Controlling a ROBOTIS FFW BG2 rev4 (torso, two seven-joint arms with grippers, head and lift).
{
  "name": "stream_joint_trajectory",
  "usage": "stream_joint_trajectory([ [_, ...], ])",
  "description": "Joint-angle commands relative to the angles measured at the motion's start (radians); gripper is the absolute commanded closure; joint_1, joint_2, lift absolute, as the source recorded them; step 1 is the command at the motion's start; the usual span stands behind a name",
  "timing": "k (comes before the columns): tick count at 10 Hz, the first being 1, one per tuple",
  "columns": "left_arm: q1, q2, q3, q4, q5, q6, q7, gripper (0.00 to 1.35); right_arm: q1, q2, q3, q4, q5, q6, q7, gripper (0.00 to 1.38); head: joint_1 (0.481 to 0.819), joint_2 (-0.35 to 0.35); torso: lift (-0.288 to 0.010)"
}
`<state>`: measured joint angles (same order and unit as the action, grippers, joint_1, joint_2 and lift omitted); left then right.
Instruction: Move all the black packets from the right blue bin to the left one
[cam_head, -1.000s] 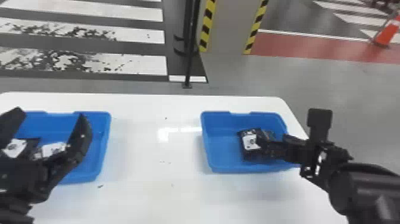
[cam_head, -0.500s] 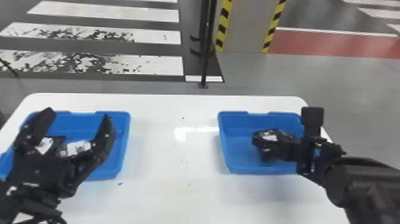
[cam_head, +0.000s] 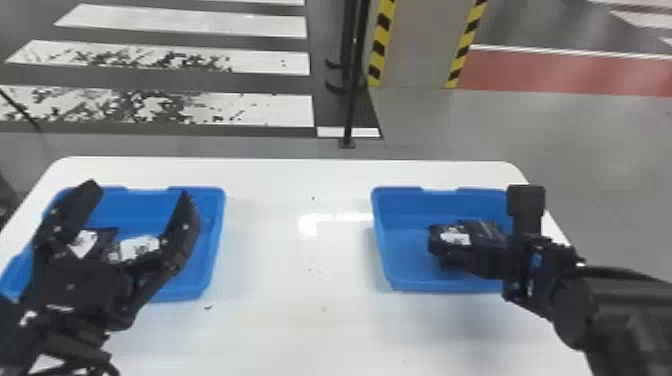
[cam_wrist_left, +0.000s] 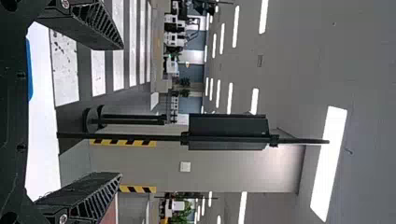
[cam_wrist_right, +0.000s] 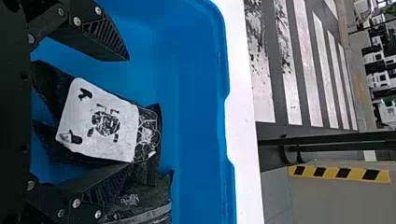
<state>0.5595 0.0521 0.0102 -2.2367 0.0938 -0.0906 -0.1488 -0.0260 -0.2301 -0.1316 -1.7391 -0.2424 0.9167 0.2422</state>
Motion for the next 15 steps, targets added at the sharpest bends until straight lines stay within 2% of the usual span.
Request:
stream_joint_trajectory([
  [1, 0.0, 0.0, 0.0, 0.002, 0.0, 0.002, 0.0, 0.07, -0.006, 0.0, 0.0, 0.012, -0.001, 0.013, 0.0, 0.22, 0.695, -0.113, -0.14],
  [3, 0.0, 0.0, 0.0, 0.004, 0.004, 0.0, -0.002, 0.07, -0.008, 0.0, 0.002, 0.025, -0.015, 0.038, -0.003, 0.28, 0.695, -0.114, -0.14],
  [4, 0.0, 0.0, 0.0, 0.007, 0.008, -0.005, -0.002, 0.08, -0.008, 0.0, 0.002, 0.025, -0.019, 0.048, -0.001, 0.48, 0.695, -0.113, -0.14],
  [5, 0.0, 0.0, 0.0, 0.012, 0.012, -0.01, -0.002, 0.09, -0.006, 0.0, 0.004, 0.015, -0.027, 0.05, -0.001, 0.88, 0.695, -0.112, -0.14],
  [6, 0.0, 0.0, -0.002, 0.014, 0.014, -0.015, -0.002, 0.09, 0.004, 0.0, 0.004, -0.005, -0.041, 0.045, -0.001, 1.08, 0.695, -0.109, -0.14],
  [9, 0.0, 0.0, -0.002, 0.019, 0.02, -0.035, -0.002, 0.09, 0.041, 0.0, 0.002, -0.064, -0.107, -0.009, 0.0, 1.12, 0.695, -0.093, -0.14],
  [10, 0.0, 0.0, -0.002, 0.024, 0.022, -0.04, -0.002, 0.09, 0.065, 0.0, 0.002, -0.086, -0.19, -0.033, 0.0, 1.12, 0.695, -0.089, -0.14],
  [11, 0.0, 0.0, -0.004, 0.027, 0.026, -0.042, -0.002, 0.1, 0.073, 0.0, -0.016, -0.083, -0.262, -0.058, 0.032, 1.12, 0.695, -0.076, -0.14],
  [12, -0.002, -0.002, -0.004, 0.027, 0.026, -0.044, -0.002, 0.1, 0.06, -0.005, -0.022, -0.027, -0.352, -0.122, 0.097, 1.12, 0.695, -0.054, -0.14],
  [13, -0.007, -0.002, -0.012, 0.036, 0.028, -0.044, -0.002, 0.1, 0.026, -0.02, 0.008, 0.066, -0.464, -0.234, 0.183, 1.12, 0.695, -0.035, -0.14],
  [15, -0.017, 0.0, -0.024, 0.039, 0.038, -0.032, -0.002, 0.1, -0.089, -0.066, 0.153, 0.255, -0.655, -0.401, 0.344, 1.12, 0.695, 0.013, -0.14],
])
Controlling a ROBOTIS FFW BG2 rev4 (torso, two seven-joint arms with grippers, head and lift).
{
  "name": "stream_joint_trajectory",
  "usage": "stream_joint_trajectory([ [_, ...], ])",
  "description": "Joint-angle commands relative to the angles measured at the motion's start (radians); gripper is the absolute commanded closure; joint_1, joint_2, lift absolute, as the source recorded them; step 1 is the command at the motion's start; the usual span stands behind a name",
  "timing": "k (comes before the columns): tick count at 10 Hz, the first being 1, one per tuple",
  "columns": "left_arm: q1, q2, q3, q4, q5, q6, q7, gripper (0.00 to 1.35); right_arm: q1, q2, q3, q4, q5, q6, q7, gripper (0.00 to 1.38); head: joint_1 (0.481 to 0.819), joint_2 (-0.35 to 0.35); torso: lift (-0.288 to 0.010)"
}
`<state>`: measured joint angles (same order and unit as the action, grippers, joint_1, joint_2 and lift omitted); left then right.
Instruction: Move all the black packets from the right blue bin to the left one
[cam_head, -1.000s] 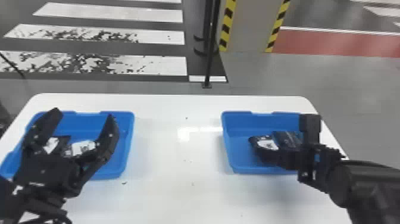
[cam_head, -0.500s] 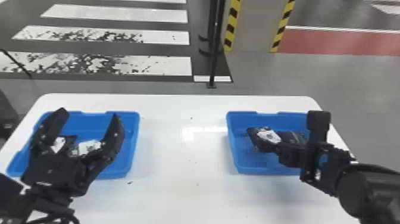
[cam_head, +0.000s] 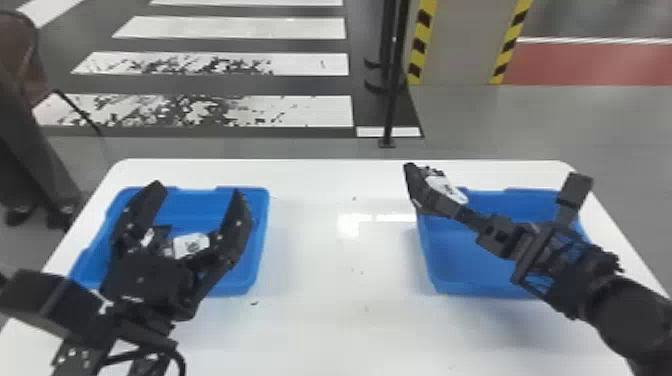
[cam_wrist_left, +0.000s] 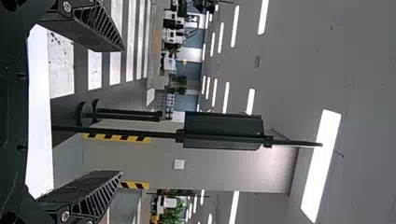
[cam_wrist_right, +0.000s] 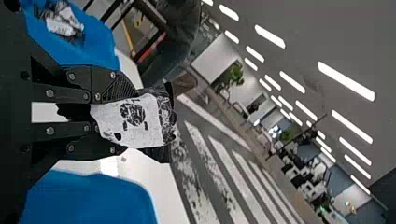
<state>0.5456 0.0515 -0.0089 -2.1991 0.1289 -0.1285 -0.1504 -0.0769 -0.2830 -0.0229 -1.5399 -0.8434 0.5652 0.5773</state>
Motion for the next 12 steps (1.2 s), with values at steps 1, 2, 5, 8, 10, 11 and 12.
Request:
stream_joint_trajectory([
  [1, -0.008, 0.002, -0.011, 0.001, 0.011, 0.013, 0.0, 0.09, -0.075, -0.019, 0.087, 0.091, -0.07, -0.094, 0.056, 1.12, 0.695, 0.027, -0.14],
  [2, -0.015, 0.005, -0.027, 0.001, 0.047, 0.04, 0.0, 0.09, -0.1, -0.025, 0.127, 0.113, -0.078, -0.131, 0.09, 1.12, 0.695, 0.046, -0.14],
  [5, -0.062, 0.016, -0.063, 0.001, 0.156, 0.143, -0.029, 0.09, -0.107, -0.035, 0.36, 0.132, -0.243, -0.18, 0.116, 1.12, 0.695, 0.081, -0.14],
  [8, -0.114, 0.018, -0.063, 0.001, 0.19, 0.271, -0.074, 0.1, -0.149, -0.042, 0.518, 0.123, -0.271, -0.187, 0.102, 1.12, 0.695, 0.159, -0.14],
  [10, -0.131, 0.021, -0.065, 0.001, 0.188, 0.376, -0.089, 0.1, -0.159, -0.045, 0.557, 0.108, -0.271, -0.195, 0.09, 1.12, 0.695, 0.183, -0.14],
  [11, -0.133, 0.021, -0.061, -0.006, 0.19, 0.438, -0.089, 0.1, -0.159, -0.047, 0.579, 0.098, -0.271, -0.202, 0.084, 1.12, 0.695, 0.187, -0.14],
  [12, -0.133, 0.021, -0.053, -0.011, 0.192, 0.462, -0.089, 0.1, -0.156, -0.051, 0.605, 0.078, -0.259, -0.209, 0.075, 1.12, 0.695, 0.189, -0.14],
])
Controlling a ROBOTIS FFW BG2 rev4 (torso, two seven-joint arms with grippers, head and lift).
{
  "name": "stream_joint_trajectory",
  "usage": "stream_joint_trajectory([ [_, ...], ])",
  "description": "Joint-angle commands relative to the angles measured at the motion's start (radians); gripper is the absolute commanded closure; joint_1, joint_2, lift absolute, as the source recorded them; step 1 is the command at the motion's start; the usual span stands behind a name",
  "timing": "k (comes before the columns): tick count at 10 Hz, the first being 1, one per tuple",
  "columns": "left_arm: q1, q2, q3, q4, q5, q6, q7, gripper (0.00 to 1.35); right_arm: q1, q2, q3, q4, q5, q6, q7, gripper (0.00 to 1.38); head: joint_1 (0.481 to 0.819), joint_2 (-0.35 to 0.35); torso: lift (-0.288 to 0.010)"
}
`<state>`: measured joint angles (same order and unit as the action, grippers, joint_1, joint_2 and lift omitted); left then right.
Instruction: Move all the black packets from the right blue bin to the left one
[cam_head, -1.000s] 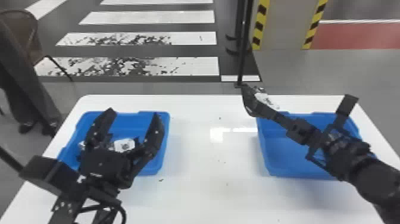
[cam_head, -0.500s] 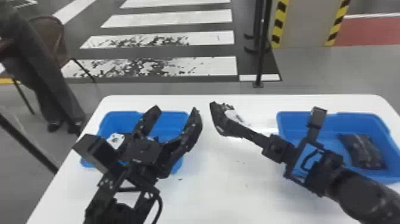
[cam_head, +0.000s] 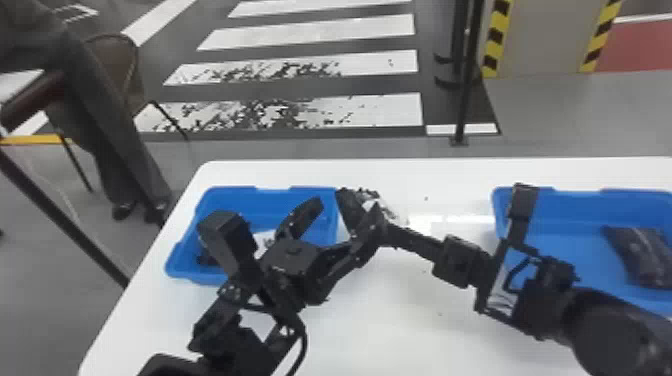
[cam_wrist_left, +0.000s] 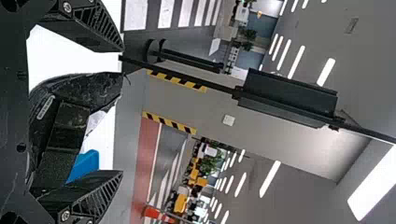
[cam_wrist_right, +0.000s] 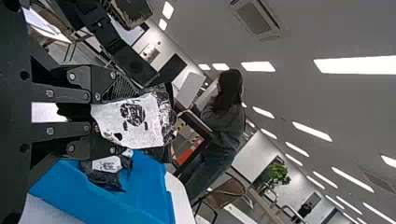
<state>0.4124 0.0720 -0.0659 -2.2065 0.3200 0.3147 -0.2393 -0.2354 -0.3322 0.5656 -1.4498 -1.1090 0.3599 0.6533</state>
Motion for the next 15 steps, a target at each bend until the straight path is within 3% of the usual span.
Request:
stream_joint_trajectory([
  [1, -0.005, -0.001, 0.016, -0.006, -0.001, 0.044, 0.0, 0.1, 0.005, -0.007, 0.043, -0.026, 0.006, -0.011, -0.007, 1.12, 0.695, 0.199, -0.14],
  [5, -0.039, -0.014, 0.09, -0.048, 0.001, 0.174, 0.002, 0.11, 0.083, -0.011, 0.057, -0.164, 0.082, -0.085, -0.089, 1.12, 0.695, 0.257, -0.14],
  [7, -0.049, -0.018, 0.12, -0.07, 0.001, 0.255, 0.002, 0.13, 0.098, -0.011, 0.055, -0.174, 0.084, -0.1, -0.1, 1.12, 0.695, 0.286, -0.14],
  [8, -0.052, -0.017, 0.124, -0.092, -0.013, 0.311, 0.002, 0.32, 0.095, -0.011, 0.055, -0.174, 0.084, -0.102, -0.1, 1.12, 0.695, 0.294, -0.14],
  [9, -0.054, -0.017, 0.122, -0.112, -0.031, 0.358, 0.005, 0.75, 0.095, -0.011, 0.055, -0.174, 0.082, -0.102, -0.101, 1.12, 0.695, 0.296, -0.14],
  [10, -0.059, -0.017, 0.118, -0.139, -0.065, 0.397, 0.009, 0.83, 0.093, -0.011, 0.055, -0.171, 0.082, -0.105, -0.101, 1.12, 0.695, 0.297, -0.14],
  [11, -0.062, -0.014, 0.11, -0.168, -0.113, 0.426, 0.009, 1.05, 0.093, -0.011, 0.055, -0.169, 0.078, -0.112, -0.103, 1.12, 0.695, 0.298, -0.14],
  [12, -0.057, -0.014, 0.1, -0.17, -0.099, 0.414, 0.018, 1.2, 0.093, -0.011, 0.053, -0.166, 0.074, -0.115, -0.104, 1.12, 0.695, 0.3, -0.14],
  [15, -0.054, -0.008, 0.08, -0.173, -0.105, 0.39, 0.017, 1.21, 0.093, -0.01, 0.051, -0.164, 0.064, -0.129, -0.106, 1.12, 0.695, 0.289, -0.14],
])
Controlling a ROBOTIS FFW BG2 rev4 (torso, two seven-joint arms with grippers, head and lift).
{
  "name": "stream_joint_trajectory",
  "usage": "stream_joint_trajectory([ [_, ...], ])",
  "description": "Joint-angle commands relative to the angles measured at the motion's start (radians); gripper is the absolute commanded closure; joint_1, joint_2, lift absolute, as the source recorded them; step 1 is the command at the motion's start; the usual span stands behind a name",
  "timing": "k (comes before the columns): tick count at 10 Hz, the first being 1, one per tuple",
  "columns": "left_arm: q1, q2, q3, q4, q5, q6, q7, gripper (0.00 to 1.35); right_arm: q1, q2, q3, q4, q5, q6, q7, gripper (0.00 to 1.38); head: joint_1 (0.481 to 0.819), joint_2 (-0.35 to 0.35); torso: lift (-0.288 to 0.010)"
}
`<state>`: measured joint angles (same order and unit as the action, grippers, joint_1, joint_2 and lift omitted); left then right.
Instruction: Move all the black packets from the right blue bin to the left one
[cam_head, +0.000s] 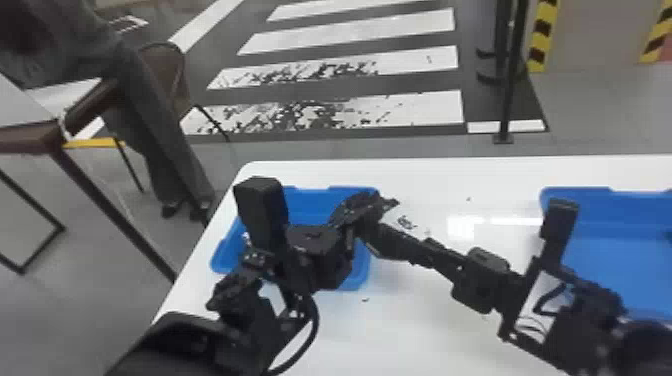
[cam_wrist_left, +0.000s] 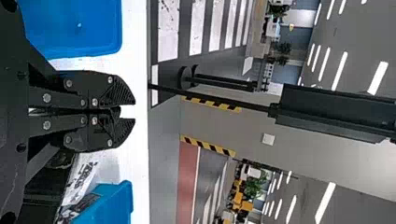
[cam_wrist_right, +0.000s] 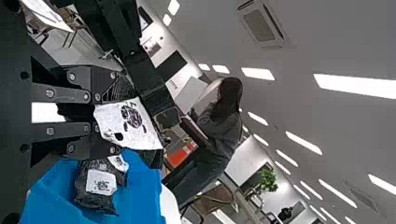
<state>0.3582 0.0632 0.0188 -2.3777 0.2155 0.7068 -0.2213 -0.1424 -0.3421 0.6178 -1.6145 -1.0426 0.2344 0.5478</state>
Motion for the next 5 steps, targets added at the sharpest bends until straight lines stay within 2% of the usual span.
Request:
stream_joint_trajectory([
  [1, 0.0, 0.003, -0.009, -0.002, 0.0, -0.002, -0.001, 1.21, 0.0, 0.002, -0.008, 0.001, -0.002, -0.011, -0.003, 1.12, 0.695, 0.284, -0.14],
  [3, -0.002, 0.003, -0.013, -0.004, 0.0, -0.017, -0.003, 1.21, -0.02, 0.011, -0.026, 0.025, -0.004, -0.026, -0.017, 1.12, 0.695, 0.273, -0.14],
  [4, -0.005, 0.003, -0.013, -0.004, -0.008, -0.034, -0.003, 1.21, -0.025, 0.012, -0.026, 0.038, -0.02, -0.065, -0.017, 0.98, 0.695, 0.261, -0.14],
  [5, -0.005, 0.003, -0.007, -0.004, -0.028, -0.049, -0.003, 1.21, -0.029, 0.014, -0.03, 0.04, -0.016, -0.07, -0.02, 0.61, 0.695, 0.251, -0.14],
])
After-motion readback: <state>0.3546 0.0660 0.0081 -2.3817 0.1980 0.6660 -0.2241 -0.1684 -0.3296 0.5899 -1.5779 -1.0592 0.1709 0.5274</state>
